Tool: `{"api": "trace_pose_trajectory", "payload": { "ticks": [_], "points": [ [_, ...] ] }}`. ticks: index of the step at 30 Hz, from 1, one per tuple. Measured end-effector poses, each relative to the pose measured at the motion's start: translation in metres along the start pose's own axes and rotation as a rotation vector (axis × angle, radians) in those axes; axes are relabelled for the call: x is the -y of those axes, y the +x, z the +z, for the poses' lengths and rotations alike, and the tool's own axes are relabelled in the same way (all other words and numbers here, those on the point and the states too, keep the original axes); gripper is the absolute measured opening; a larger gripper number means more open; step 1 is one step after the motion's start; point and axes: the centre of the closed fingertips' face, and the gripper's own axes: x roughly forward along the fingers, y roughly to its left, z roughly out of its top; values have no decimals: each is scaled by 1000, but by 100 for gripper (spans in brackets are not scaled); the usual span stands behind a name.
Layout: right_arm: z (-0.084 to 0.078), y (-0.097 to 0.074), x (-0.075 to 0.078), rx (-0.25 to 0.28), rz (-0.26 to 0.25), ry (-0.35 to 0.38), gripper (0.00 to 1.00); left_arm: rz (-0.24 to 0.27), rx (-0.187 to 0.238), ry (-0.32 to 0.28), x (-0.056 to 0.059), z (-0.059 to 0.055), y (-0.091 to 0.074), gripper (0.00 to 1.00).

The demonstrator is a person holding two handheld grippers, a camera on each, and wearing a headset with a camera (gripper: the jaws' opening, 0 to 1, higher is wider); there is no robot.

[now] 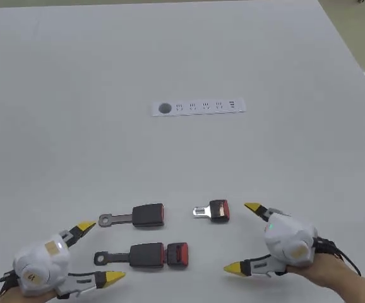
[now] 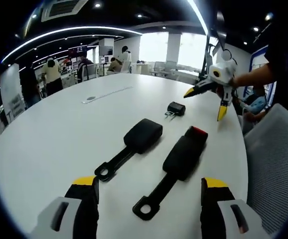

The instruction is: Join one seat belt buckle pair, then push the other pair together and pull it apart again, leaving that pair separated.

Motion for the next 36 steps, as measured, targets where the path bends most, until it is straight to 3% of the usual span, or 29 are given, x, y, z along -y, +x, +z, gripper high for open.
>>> {"api": "trace_pose_trajectory", "payload": {
  "ticks": [4,8,10,18,36],
  "points": [
    [-4,-3,-6,39,-13,49,99,26,43,-37,-1,-3,-1,91],
    [-6,-7,-9,48,-29,81,99,33,34,-51,2,-8,-3,91],
    [-5,-9,-9,59,-40,96,99,29,50,-70,4,-6,-4,92],
    [-7,-14,-13,59,-54,115,99,48,58,-66,8,-2,-7,100],
    [-6,-17,-16,71,-75,125,99,62,88,-90,7,3,-10,100]
  ]
}}
